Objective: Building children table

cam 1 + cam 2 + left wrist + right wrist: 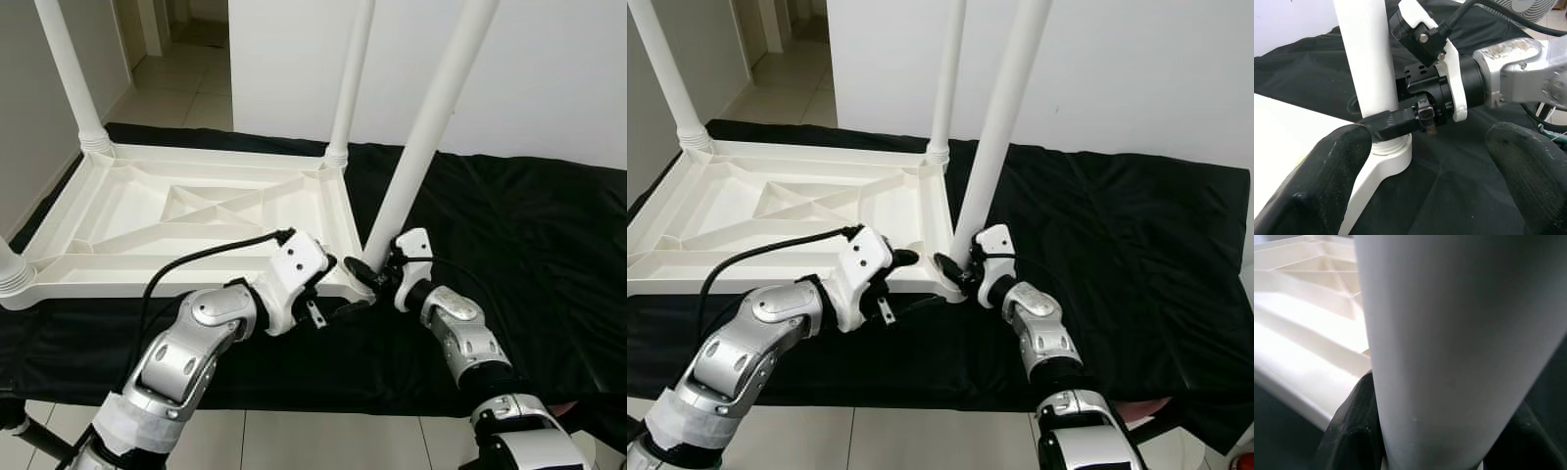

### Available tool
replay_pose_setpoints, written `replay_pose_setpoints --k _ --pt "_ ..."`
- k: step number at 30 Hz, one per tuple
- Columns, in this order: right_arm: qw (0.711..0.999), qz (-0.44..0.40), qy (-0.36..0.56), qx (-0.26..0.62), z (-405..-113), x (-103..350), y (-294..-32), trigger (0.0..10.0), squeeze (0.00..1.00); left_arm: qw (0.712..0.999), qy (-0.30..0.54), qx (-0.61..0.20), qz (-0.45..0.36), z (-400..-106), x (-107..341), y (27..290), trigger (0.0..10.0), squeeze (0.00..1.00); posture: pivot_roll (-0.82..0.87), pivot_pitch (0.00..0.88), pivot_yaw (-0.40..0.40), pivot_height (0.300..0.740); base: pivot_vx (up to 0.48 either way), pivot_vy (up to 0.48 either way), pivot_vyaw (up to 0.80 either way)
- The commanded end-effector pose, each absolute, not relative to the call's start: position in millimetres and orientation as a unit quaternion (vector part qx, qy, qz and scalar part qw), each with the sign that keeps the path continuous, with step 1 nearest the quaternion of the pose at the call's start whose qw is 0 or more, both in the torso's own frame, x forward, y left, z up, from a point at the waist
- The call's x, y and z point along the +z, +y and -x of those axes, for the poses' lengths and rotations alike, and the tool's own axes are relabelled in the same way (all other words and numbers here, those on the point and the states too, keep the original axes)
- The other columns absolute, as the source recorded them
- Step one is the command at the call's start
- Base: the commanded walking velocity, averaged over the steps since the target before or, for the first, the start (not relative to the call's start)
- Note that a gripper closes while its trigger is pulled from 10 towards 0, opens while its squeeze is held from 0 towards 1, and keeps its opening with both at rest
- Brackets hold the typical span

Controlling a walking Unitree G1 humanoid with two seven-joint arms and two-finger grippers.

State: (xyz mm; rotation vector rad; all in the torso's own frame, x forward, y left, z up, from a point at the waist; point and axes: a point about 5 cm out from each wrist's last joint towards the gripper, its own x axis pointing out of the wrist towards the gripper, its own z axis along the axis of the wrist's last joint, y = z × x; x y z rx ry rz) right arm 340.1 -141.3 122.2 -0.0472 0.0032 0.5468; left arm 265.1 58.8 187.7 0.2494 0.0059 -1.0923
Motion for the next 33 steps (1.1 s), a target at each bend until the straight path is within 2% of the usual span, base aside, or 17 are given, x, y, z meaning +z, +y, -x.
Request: replay_pose_setpoints --k 1,4,7,9,15,20,21,22,29,33 --pt "0.967 0.023 0.01 0.254 -340 121 -138 10.0 0.0 0.849 0.004 -0.515 -0.119 -265 188 57 10.0 0.0 0.04 0.0 -0.073 0.74 0.0 0.0 0.0" --pt "0.972 0.016 0.006 0.234 -337 123 -132 10.0 0.0 0.849 0.005 -0.515 -0.119 -264 187 56 10.0 0.0 0.03 0.0 -0.074 0.74 0.0 0.0 0.0" --pt "0.984 0.002 0.01 0.178 -329 124 -118 10.0 0.0 0.849 0.007 -0.514 -0.118 -264 186 56 10.0 0.0 0.03 0.0 -0.077 0.74 0.0 0.0 0.0" --pt "0.984 0.002 0.01 0.178 -329 124 -118 10.0 0.0 0.849 0.007 -0.514 -0.118 -264 186 56 10.0 0.0 0.03 0.0 -0.077 0.74 0.0 0.0 0.0" --pt "0.997 -0.02 0.036 0.059 -311 118 -96 10.0 0.0 0.85 0.007 -0.513 -0.119 -265 185 57 10.0 0.0 0.04 0.0 -0.086 0.74 0.0 0.0 0.0" --pt "0.998 -0.021 0.034 0.044 -309 120 -94 10.0 0.0 0.85 0.006 -0.513 -0.12 -265 185 57 10.0 0.0 0.04 0.0 -0.081 0.74 0.0 0.0 0.0" --pt "0.999 -0.021 0.032 0.039 -309 122 -96 10.0 0.19 0.849 0.007 -0.514 -0.122 -265 185 57 10.0 0.0 0.06 0.0 -0.077 0.74 0.0 0.0 0.0" --pt "0.999 -0.021 0.028 0.033 -309 124 -99 10.0 1.0 0.849 0.007 -0.514 -0.122 -265 185 58 10.0 0.0 0.06 0.0 -0.077 0.74 0.0 0.0 0.0" --pt "0.999 -0.032 0.016 0.034 -305 132 -105 10.0 1.0 0.85 0.008 -0.512 -0.125 -267 187 60 10.0 0.0 0.09 0.0 -0.092 0.74 0.0 0.0 0.0" --pt "0.998 -0.032 -0.011 0.043 -306 147 -119 10.0 1.0 0.854 0.007 -0.506 -0.124 -265 188 61 10.0 0.0 0.07 0.0 -0.099 0.74 0.0 0.0 0.0"
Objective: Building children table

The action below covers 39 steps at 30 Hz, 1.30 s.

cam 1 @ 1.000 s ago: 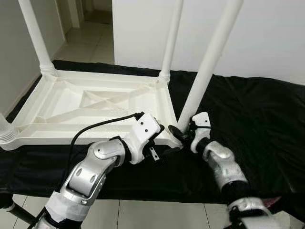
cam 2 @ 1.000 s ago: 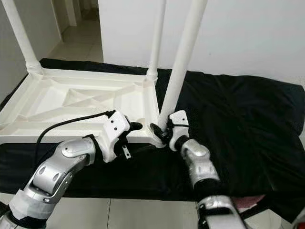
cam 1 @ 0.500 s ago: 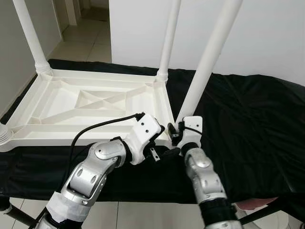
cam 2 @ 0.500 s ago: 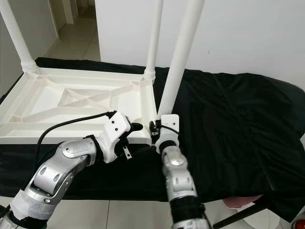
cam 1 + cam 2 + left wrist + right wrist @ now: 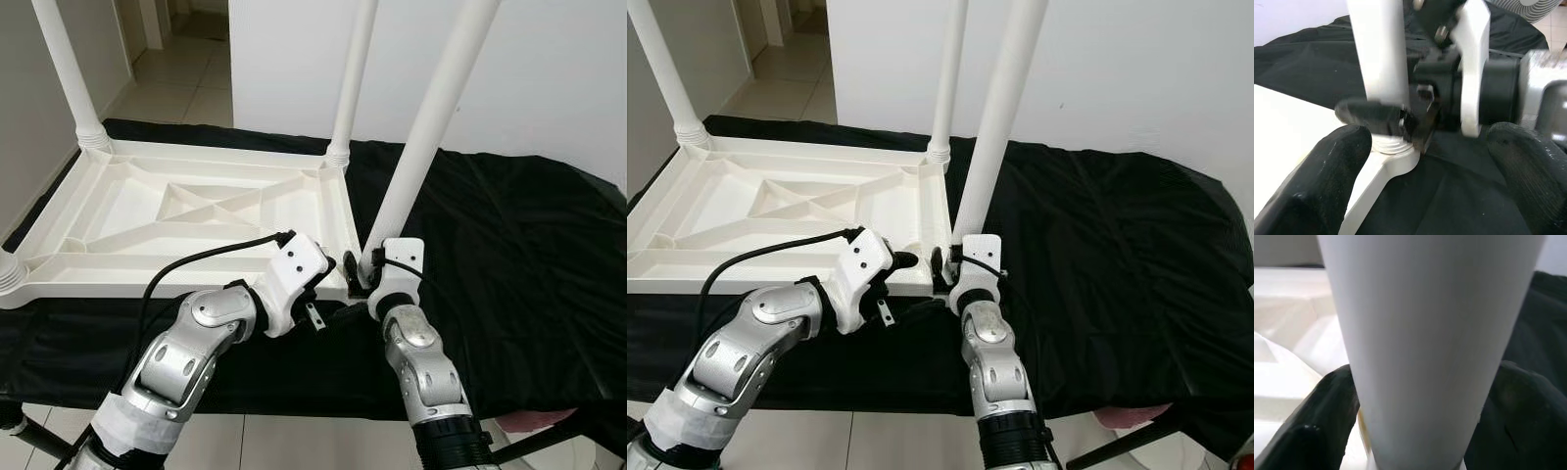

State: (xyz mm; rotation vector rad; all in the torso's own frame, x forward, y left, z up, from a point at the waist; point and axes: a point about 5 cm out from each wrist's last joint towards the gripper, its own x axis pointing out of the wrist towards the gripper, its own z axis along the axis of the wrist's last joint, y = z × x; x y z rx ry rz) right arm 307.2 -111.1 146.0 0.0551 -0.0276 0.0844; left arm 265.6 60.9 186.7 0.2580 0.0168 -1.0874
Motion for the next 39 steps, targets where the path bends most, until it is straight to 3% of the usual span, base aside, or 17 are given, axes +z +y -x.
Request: replay_pose_setpoints --k 1,2,3,4,5,11,14,16,19,22,25,37,38,39 --pt "0.998 -0.032 -0.011 0.043 -306 147 -119 10.0 1.0 0.854 0.007 -0.506 -0.124 -265 188 61 10.0 0.0 0.07 0.0 -0.099 0.74 0.0 0.0 0.0" --pt "0.998 -0.034 -0.013 0.049 -307 148 -122 10.0 1.0 0.854 0.006 -0.506 -0.123 -264 189 61 10.0 0.0 0.07 0.0 -0.099 0.74 0.0 0.0 0.0" --pt "0.998 -0.03 -0.012 0.053 -307 149 -123 10.0 0.27 0.854 0.005 -0.506 -0.12 -264 189 61 10.0 0.0 0.07 0.0 -0.099 0.74 0.0 0.0 0.0" --pt "0.998 -0.03 -0.012 0.053 -307 149 -123 10.0 0.27 0.854 0.005 -0.506 -0.12 -264 189 61 10.0 0.0 0.07 0.0 -0.099 0.74 0.0 0.0 0.0" --pt "0.997 -0.039 -0.009 0.061 -308 148 -127 10.0 0.0 0.854 0.005 -0.505 -0.121 -264 189 60 10.0 0.0 0.06 0.0 -0.098 0.74 0.0 0.0 0.0" --pt "0.988 -0.004 -0.007 0.152 -311 139 -137 10.0 0.0 0.851 0.006 -0.511 -0.121 -264 187 58 10.0 0.0 0.06 0.0 -0.082 0.74 0.0 0.0 0.0" --pt "0.988 -0.004 -0.007 0.152 -311 139 -137 10.0 0.0 0.851 0.006 -0.511 -0.121 -264 187 58 10.0 0.0 0.06 0.0 -0.082 0.74 0.0 0.0 0.0" --pt "0.974 0.028 -0.001 0.225 -313 131 -143 10.0 0.0 0.849 0.005 -0.514 -0.124 -265 188 58 10.0 0.0 0.05 0.0 -0.067 0.74 0.0 0.0 0.0" --pt "0.974 0.028 -0.001 0.225 -313 131 -143 10.0 0.0 0.849 0.005 -0.514 -0.124 -265 188 58 10.0 0.0 0.05 0.0 -0.067 0.74 0.0 0.0 0.0" --pt "0.949 0.057 0.014 0.31 -319 124 -154 10.0 0.0 0.846 0.005 -0.518 -0.126 -266 189 57 10.0 0.0 0.05 0.0 -0.056 0.74 0.0 0.0 0.0" --pt "0.938 0.068 0.022 0.34 -325 123 -155 10.0 0.0 0.844 0.006 -0.521 -0.127 -266 189 57 10.0 0.0 0.06 0.0 -0.053 0.74 0.0 0.0 0.0" --pt "0.92 0.1 0.021 0.379 -348 129 -150 10.0 0.0 0.843 0.003 -0.522 -0.127 -266 190 55 10.0 0.0 0.07 0.0 -0.063 0.74 0.0 0.0 0.0" --pt "0.915 0.107 0.025 0.388 -349 128 -147 9.1 0.0 0.844 0.003 -0.522 -0.125 -266 190 55 10.0 0.0 0.07 0.0 -0.064 0.74 0.0 0.0 0.0" --pt "0.915 0.107 0.025 0.388 -349 128 -147 9.1 0.0 0.844 0.003 -0.522 -0.125 -266 190 55 10.0 0.0 0.07 0.0 -0.064 0.74 0.0 0.0 0.0"
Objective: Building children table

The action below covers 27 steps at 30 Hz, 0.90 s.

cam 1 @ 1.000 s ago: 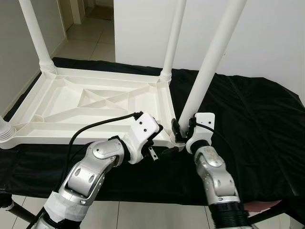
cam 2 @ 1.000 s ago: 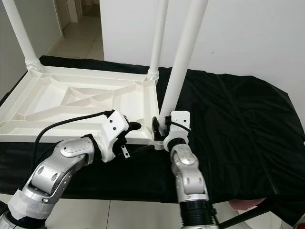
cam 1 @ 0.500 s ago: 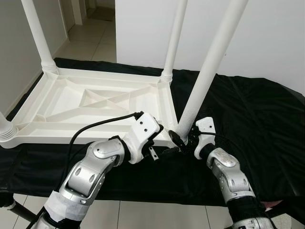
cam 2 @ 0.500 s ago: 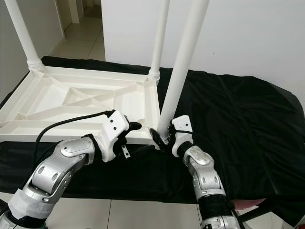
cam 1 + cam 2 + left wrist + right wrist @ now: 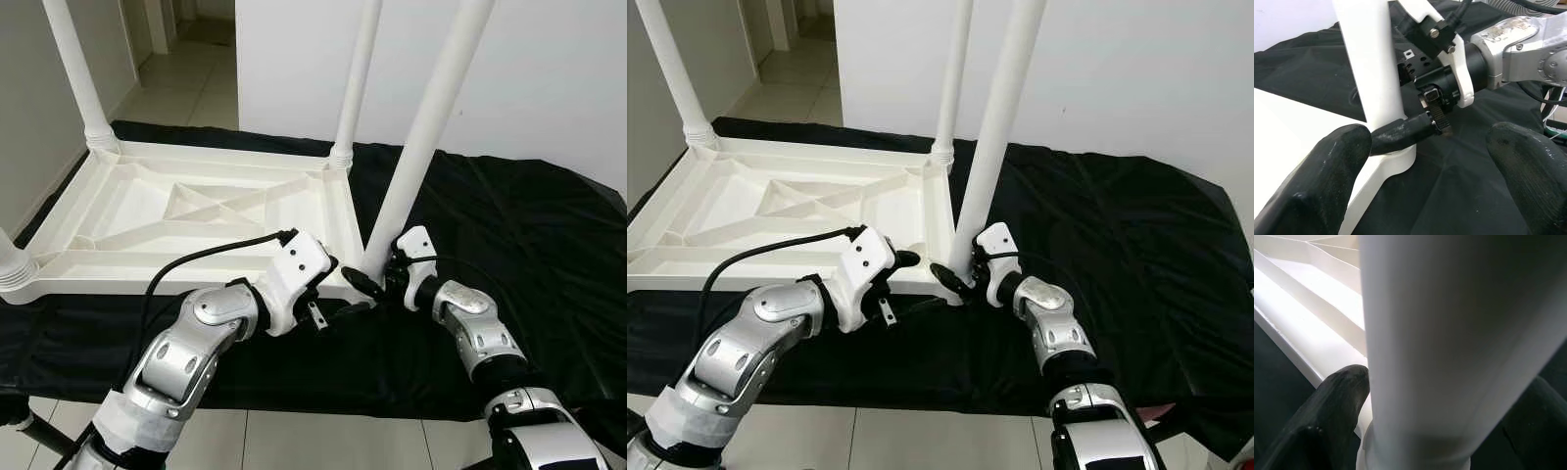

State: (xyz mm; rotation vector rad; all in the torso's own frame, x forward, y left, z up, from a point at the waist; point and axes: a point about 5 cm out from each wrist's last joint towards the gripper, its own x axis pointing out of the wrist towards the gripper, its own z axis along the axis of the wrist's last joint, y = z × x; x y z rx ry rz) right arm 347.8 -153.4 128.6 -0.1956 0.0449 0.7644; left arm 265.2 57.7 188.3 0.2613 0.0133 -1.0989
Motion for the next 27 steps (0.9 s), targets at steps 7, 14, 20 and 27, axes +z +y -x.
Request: replay_pose_setpoints --k 7,14,20,27 --pt "0.901 0.113 0.038 0.418 -350 125 -142 0.0 0.0 0.845 0.001 -0.52 -0.125 -265 190 54 10.0 0.0 0.07 0.0 -0.073 0.74 0.0 0.0 0.0" --pt "0.893 0.103 0.057 0.433 -342 112 -146 0.0 0.0 0.844 0.0 -0.522 -0.121 -264 189 51 10.0 0.0 0.06 0.0 -0.07 0.74 0.0 0.0 0.0" --pt "0.898 0.098 0.058 0.425 -341 108 -148 4.6 0.0 0.843 0.0 -0.524 -0.12 -263 189 50 10.0 0.0 0.05 0.0 -0.076 0.74 0.0 0.0 0.0" --pt "0.938 0.078 0.063 0.332 -342 102 -150 10.0 0.0 0.843 0.002 -0.525 -0.118 -260 186 49 10.0 0.0 0.05 0.0 -0.102 0.74 0.0 0.0 0.0"
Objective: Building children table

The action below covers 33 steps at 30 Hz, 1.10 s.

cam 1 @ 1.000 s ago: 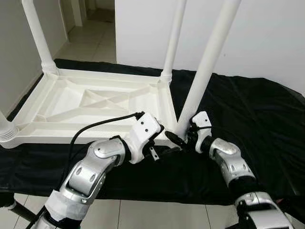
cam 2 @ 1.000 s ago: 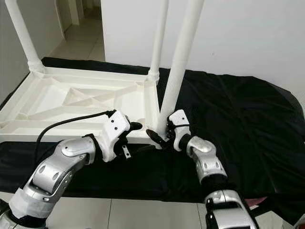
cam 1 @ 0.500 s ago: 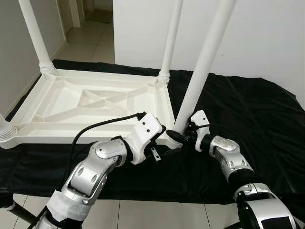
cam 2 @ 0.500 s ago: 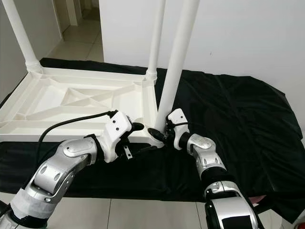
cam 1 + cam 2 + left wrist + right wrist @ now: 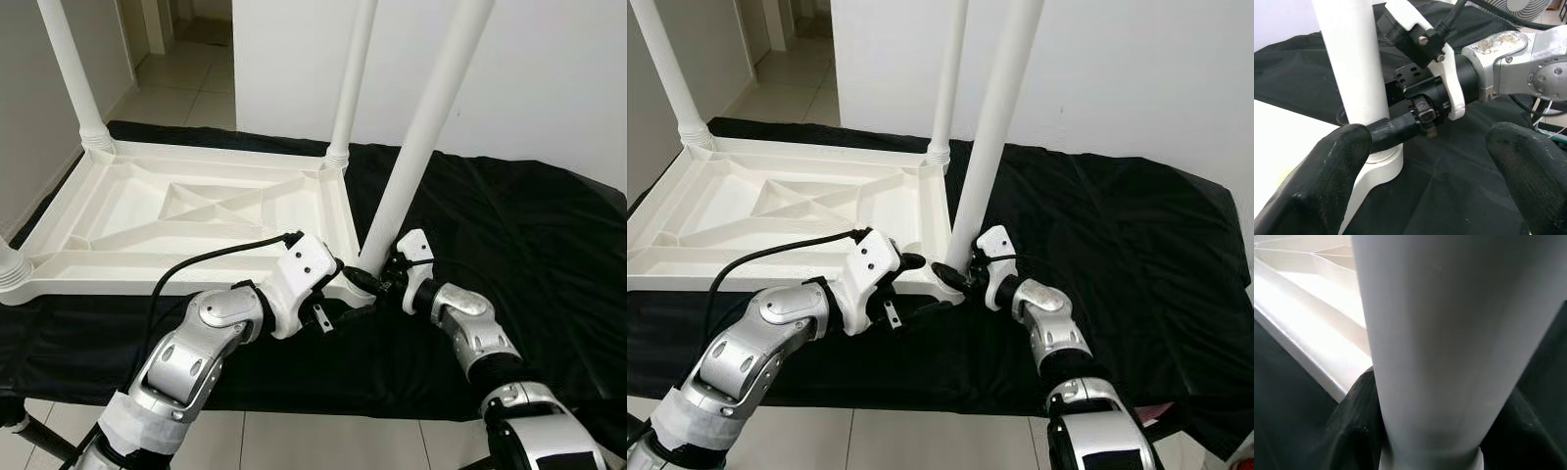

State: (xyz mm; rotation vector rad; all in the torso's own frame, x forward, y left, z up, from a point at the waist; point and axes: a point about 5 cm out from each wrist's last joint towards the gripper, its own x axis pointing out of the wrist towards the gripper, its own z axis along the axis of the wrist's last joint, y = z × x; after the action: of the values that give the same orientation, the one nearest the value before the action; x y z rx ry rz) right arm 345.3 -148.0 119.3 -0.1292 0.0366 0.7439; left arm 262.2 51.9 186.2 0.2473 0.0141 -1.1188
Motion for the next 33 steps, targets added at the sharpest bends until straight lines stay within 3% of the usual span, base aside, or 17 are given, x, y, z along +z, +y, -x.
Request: replay_pose_setpoints --k 1,9,12,14,17,20,25,26,33 --pt "0.948 0.077 0.063 0.303 -342 101 -149 10.0 0.0 0.843 0.003 -0.525 -0.118 -260 186 49 10.0 0.0 0.05 0.0 -0.109 0.74 0.0 0.0 0.0" --pt "0.974 0.034 0.052 0.219 -333 103 -135 10.0 0.0 0.842 0.006 -0.526 -0.118 -256 184 49 10.0 0.0 0.06 0.0 -0.116 0.74 0.0 0.0 0.0" --pt "0.994 0.002 0.045 0.1 -323 103 -126 10.0 0.0 0.843 0.009 -0.525 -0.119 -255 183 51 10.0 0.0 0.07 0.0 -0.121 0.74 0.0 0.0 0.0" --pt "0.994 0.002 0.045 0.1 -323 103 -126 10.0 0.0 0.843 0.009 -0.525 -0.119 -255 183 51 10.0 0.0 0.07 0.0 -0.121 0.74 0.0 0.0 0.0" --pt "0.999 -0.012 0.047 -0.003 -309 103 -115 10.0 0.0 0.843 0.011 -0.523 -0.122 -256 183 53 10.0 0.0 0.06 0.0 -0.108 0.74 0.0 0.0 0.0" --pt "0.998 -0.027 0.043 0.024 -304 108 -98 10.0 0.0 0.845 0.011 -0.522 -0.119 -258 186 54 10.0 0.0 0.05 0.0 -0.096 0.74 0.0 0.0 0.0" --pt "0.999 -0.025 0.032 0.016 -305 114 -105 10.0 0.0 0.844 0.011 -0.523 -0.12 -260 187 53 10.0 0.0 0.05 0.0 -0.091 0.74 0.0 0.0 0.0" --pt "0.999 -0.027 0.03 0.015 -304 115 -107 10.0 1.0 0.842 0.01 -0.524 -0.124 -260 187 54 10.0 0.0 0.04 0.0 -0.095 0.74 0.0 0.0 0.0" --pt "1.0 -0.026 0.014 0.009 -300 123 -115 10.0 1.0 0.85 0.007 -0.513 -0.119 -262 187 55 10.0 0.0 0.01 0.0 -0.11 0.74 0.0 0.0 0.0"
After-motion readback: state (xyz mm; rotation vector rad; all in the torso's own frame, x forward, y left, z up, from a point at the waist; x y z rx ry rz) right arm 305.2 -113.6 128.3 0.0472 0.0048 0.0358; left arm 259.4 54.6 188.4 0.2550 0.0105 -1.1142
